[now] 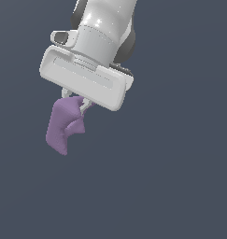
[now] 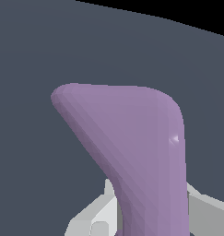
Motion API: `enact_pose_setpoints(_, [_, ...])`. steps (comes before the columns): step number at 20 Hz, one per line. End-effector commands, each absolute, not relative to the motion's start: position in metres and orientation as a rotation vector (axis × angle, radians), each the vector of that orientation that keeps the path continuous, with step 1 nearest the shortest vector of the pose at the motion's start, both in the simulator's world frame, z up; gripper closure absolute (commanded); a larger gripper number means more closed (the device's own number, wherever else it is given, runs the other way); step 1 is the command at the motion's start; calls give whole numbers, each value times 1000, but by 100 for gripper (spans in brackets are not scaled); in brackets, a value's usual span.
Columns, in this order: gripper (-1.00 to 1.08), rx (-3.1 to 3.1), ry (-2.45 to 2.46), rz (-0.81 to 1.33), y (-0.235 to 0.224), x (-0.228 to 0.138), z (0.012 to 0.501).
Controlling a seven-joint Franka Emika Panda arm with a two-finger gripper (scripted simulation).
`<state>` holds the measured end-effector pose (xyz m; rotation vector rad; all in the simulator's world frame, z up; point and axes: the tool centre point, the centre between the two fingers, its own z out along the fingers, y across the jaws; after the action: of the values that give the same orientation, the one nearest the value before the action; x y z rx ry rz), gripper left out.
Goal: Pick up the object and move it to a goal position.
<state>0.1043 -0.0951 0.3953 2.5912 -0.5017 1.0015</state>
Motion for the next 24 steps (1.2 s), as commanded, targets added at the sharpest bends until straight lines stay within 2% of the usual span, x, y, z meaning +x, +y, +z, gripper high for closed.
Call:
enact_pose_setpoints(1, [108,2553,-533,1040,-96,104,411])
enact_pose_setpoints(13, [108,2400,-645,1176,-96,99,472])
enact_pose_setpoints(24, [108,2352,-676,1212,-94,95,491])
